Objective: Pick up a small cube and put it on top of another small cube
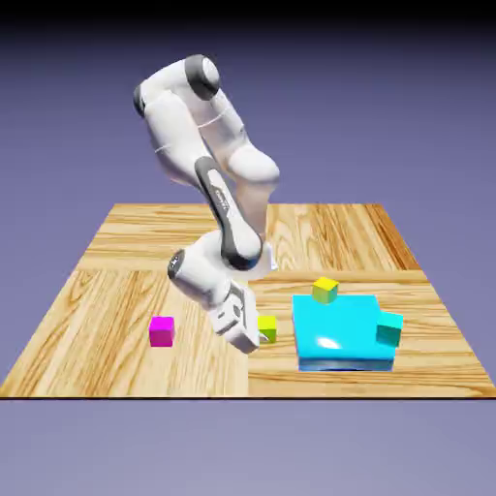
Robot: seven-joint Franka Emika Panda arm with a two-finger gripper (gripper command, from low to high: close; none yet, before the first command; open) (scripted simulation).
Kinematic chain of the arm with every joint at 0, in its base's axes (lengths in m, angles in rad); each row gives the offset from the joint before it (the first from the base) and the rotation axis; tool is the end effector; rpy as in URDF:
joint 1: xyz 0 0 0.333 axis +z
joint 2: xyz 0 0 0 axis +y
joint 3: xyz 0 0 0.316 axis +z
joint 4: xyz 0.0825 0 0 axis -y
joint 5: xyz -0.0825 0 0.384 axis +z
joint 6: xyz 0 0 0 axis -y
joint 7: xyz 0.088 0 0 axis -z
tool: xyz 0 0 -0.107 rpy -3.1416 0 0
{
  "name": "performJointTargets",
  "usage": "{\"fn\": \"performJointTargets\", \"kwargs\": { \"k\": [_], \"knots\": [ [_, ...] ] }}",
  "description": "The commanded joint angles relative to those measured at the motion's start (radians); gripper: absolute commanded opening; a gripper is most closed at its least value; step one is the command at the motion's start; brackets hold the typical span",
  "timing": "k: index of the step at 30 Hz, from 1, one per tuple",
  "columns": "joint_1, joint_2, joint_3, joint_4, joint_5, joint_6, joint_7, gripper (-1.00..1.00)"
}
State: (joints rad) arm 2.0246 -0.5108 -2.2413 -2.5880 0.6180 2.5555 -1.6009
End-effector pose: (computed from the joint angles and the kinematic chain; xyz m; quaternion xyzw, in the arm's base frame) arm 0.3925 -0.0356 0.1287 -0.8553 -0.3576 -0.1099 0.3585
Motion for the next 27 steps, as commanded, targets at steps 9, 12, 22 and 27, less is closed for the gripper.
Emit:
{"fn": "performJointTargets", "kwargs": {
  "k": [9,12,22,27],
  "knots": [
    [-0.019,0.221,0.141,0.039,0.301,-0.123,-0.097,-1.00],
    [-0.068,0.301,0.250,0.064,0.367,-0.167,-0.065,-1.00],
    [-0.229,0.568,0.612,0.150,0.587,-0.314,0.041,-1.00],
    [-0.310,0.702,0.793,0.192,0.697,-0.388,0.094,-1.00]
  ]
}}
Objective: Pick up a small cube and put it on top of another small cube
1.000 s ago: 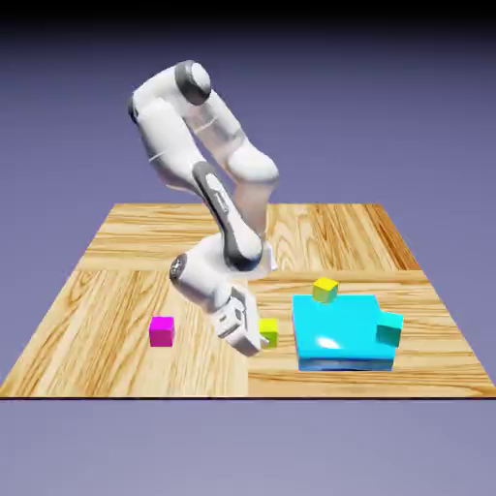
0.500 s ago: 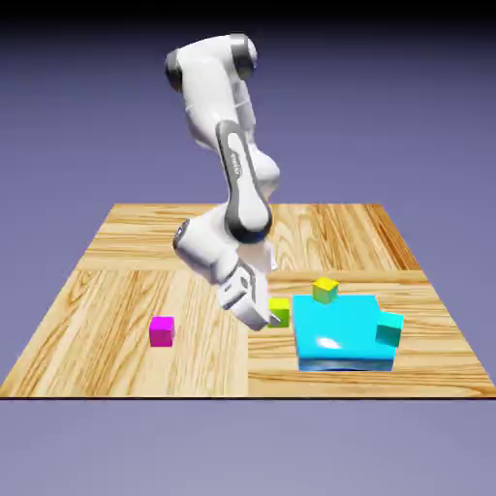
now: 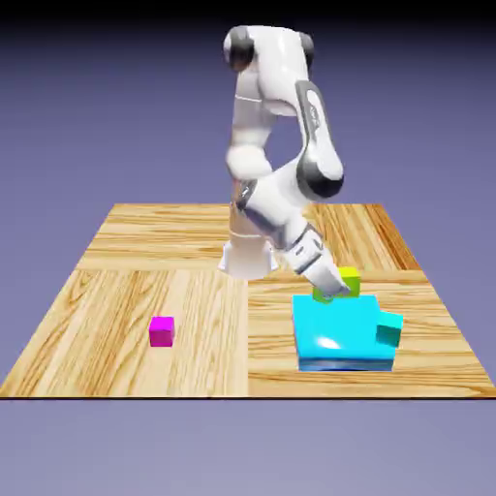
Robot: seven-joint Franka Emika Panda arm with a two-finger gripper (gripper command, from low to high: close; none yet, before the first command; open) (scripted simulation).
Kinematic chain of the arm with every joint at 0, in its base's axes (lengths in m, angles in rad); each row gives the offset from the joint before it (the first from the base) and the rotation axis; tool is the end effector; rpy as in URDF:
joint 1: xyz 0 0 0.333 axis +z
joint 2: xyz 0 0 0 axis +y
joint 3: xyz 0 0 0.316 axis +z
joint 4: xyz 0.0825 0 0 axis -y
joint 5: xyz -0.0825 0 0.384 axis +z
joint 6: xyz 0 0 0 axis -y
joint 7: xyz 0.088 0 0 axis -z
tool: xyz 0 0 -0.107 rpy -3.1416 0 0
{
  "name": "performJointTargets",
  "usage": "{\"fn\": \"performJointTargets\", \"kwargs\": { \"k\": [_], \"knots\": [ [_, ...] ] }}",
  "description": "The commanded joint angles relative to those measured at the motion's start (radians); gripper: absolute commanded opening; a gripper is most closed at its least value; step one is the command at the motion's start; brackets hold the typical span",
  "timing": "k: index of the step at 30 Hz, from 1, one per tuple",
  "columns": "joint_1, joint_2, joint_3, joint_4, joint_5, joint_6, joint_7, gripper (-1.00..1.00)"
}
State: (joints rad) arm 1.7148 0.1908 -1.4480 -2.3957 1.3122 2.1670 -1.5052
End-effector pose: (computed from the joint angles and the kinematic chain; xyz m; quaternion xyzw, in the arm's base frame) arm 0.4600 0.1603 0.3004 -0.8402 -0.3806 -0.1711 0.3462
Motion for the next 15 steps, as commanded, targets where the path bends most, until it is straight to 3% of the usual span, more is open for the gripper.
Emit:
{"fn": "performJointTargets", "kwargs": {
  "k": [1,12,13,15],
  "knots": [
    [-0.016,0.027,0.036,0.009,0.024,-0.014,0.009,-1.00],
    [-0.200,0.317,0.368,0.094,0.313,-0.114,-0.028,-1.00],
    [-0.200,0.317,0.368,0.094,0.313,-0.114,-0.028,1.00],
    [-0.177,0.282,0.332,0.084,0.275,-0.106,-0.014,1.00]
  ]
}}
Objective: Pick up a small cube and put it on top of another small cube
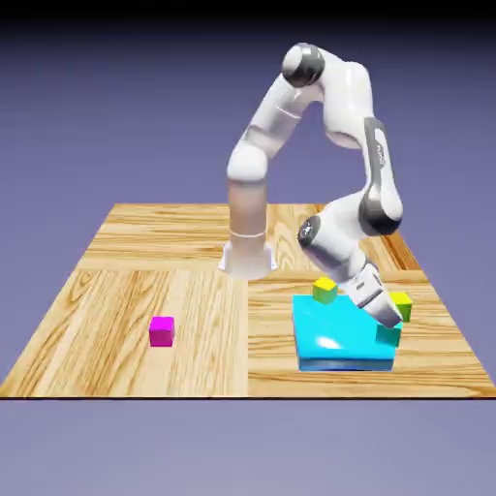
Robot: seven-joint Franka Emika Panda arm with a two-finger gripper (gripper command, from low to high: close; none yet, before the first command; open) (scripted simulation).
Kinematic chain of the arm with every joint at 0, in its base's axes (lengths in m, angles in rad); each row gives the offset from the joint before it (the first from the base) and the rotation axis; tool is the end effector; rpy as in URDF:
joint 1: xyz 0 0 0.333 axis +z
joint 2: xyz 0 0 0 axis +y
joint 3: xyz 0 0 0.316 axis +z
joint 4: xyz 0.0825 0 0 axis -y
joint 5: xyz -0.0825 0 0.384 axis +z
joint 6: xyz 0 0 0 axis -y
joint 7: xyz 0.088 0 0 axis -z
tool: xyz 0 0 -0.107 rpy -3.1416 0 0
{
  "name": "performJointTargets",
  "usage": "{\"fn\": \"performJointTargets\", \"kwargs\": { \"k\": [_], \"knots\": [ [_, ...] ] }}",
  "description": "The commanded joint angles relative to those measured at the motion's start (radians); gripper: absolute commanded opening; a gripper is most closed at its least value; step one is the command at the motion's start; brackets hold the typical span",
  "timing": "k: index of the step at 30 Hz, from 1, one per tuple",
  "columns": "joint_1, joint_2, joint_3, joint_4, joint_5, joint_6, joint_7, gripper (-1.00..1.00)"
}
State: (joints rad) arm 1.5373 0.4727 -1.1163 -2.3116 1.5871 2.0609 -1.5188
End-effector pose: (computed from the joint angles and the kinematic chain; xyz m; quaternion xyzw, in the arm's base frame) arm 0.4493 0.2439 0.2365 -0.8412 -0.3811 -0.1369 0.3584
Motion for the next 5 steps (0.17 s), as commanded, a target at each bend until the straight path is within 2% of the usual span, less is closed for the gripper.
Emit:
{"fn": "performJointTargets", "kwargs": {
  "k": [1,5],
  "knots": [
    [0.023,-0.035,-0.036,-0.010,-0.038,0.008,0.014,1.00],
    [0.100,-0.154,-0.159,-0.043,-0.167,0.037,0.063,1.00]
  ]
}}
